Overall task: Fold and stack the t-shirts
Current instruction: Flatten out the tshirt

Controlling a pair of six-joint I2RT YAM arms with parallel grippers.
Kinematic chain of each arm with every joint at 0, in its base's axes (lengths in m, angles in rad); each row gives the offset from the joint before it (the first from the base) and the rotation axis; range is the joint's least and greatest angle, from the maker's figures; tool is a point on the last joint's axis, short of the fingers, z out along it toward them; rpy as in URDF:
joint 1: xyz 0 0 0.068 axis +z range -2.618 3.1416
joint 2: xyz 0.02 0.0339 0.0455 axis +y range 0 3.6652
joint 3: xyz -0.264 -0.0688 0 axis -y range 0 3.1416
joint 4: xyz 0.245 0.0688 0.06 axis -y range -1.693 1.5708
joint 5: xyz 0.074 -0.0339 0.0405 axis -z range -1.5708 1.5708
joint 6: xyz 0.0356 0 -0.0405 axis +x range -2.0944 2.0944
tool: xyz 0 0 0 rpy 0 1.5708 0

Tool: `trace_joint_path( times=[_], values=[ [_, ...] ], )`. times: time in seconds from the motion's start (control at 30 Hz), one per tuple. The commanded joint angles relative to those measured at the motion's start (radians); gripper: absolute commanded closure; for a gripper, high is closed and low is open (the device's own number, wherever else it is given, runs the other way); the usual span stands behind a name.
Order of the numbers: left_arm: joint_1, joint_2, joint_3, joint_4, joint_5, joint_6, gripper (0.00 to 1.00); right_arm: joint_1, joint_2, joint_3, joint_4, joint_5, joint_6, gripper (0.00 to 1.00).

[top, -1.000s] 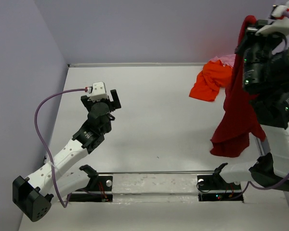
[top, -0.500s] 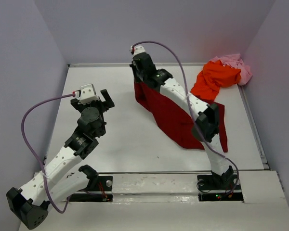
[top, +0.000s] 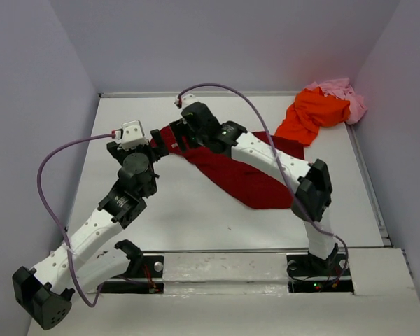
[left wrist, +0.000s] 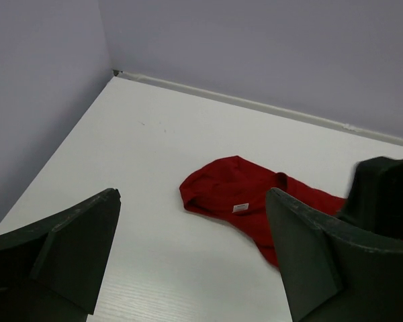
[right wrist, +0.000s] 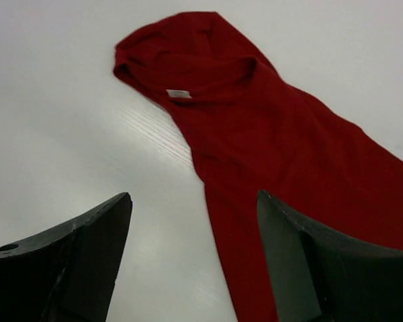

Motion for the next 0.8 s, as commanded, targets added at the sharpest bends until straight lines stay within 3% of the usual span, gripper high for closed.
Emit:
trace_joint_path(
  times=[0.0,0.17,0.3,0.77],
  values=[
    [0.007,0.021,0.034,0.026,0.007,-0.012,0.01,-0.11,-0.222,-0.215,0.083,0.117,0.096,0.2],
    [0.007,0.057,0.048,0.001,0.038,-0.035,0.01,-0.27,-0.367,-0.5,0.136,0.111,0.147,0.23],
    [0.008,0.066,0.05,-0.002,0.056,-0.038,0.01,-0.356,-0.358,-0.561,0.156,0.1,0.154,0.25],
    [0.008,0.067,0.05,-0.003,0.079,-0.036,0.01,-0.528,-0.054,-0.352,0.189,0.009,0.124,0.3]
  ],
)
